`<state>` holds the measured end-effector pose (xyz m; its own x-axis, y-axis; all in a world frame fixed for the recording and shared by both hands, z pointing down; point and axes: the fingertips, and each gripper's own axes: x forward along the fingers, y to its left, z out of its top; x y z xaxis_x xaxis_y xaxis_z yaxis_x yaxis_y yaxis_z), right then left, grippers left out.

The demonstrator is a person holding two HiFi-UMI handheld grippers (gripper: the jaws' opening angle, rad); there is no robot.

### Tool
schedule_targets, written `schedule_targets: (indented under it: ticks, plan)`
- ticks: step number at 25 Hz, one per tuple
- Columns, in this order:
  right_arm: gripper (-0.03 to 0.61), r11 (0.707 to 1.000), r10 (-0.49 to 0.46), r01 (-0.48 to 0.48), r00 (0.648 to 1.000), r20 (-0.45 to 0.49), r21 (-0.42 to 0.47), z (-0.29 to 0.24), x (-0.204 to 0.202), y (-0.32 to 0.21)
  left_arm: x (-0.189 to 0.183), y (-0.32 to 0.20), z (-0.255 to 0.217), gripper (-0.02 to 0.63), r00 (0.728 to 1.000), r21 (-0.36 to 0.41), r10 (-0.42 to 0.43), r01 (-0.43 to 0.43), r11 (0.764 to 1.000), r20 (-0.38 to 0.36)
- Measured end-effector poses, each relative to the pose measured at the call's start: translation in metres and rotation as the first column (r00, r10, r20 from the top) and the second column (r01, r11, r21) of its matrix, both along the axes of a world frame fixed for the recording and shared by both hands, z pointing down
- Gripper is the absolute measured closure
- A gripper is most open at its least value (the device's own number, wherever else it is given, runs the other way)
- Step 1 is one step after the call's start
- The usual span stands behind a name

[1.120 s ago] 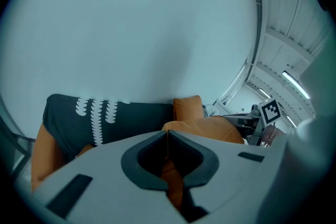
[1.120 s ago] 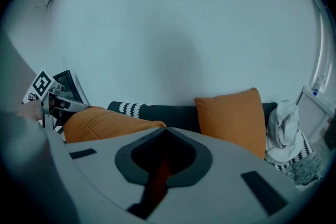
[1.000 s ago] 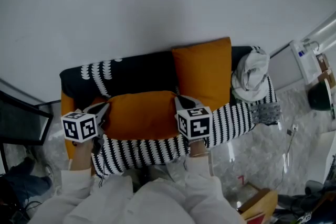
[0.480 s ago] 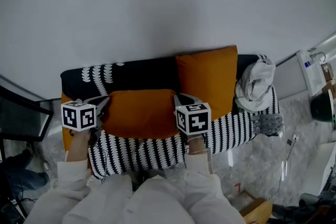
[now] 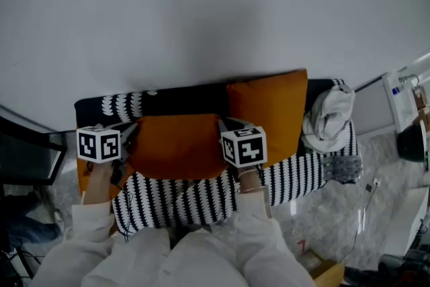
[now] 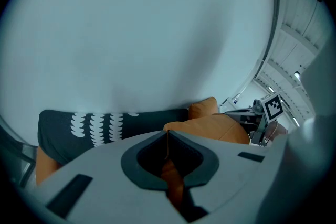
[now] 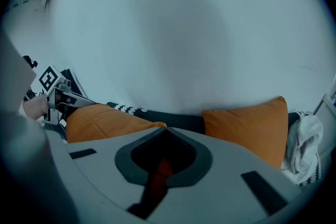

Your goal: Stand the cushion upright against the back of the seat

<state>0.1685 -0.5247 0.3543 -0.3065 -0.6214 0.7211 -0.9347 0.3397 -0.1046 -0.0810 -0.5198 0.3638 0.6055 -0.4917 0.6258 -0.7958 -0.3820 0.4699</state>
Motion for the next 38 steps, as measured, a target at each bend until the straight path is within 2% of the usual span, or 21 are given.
schedule_targets:
  ticks: [10,21,32,38]
  plan:
    - [0.563,1.0,-0.025,0.024,0.999,-0.049,-0.018,0.008,0.002,-0.047,0.006,-0.044,0.011,0.601,0.998,-0.001,0.001,-0.001,1.0,0.063]
    - [0.563,0.999,-0.044,0.043,0.995,-0.089,-0.02,0.021,-0.007,-0.092,-0.004,-0.081,0.026,0.6,0.996,-0.02,-0.064,0.066,0.998,0.066]
    - [0.561,0.999,-0.015,0.011,0.992,-0.126,-0.032,0.037,-0.006,-0.123,-0.009,-0.11,0.047,0.6,0.991,-0.033,-0.12,0.122,0.992,0.062]
    - [0.561,0.998,-0.028,0.019,0.987,-0.161,-0.055,0.043,-0.006,-0.14,-0.009,-0.125,0.055,0.6,0.992,-0.103,-0.121,0.125,0.987,0.046]
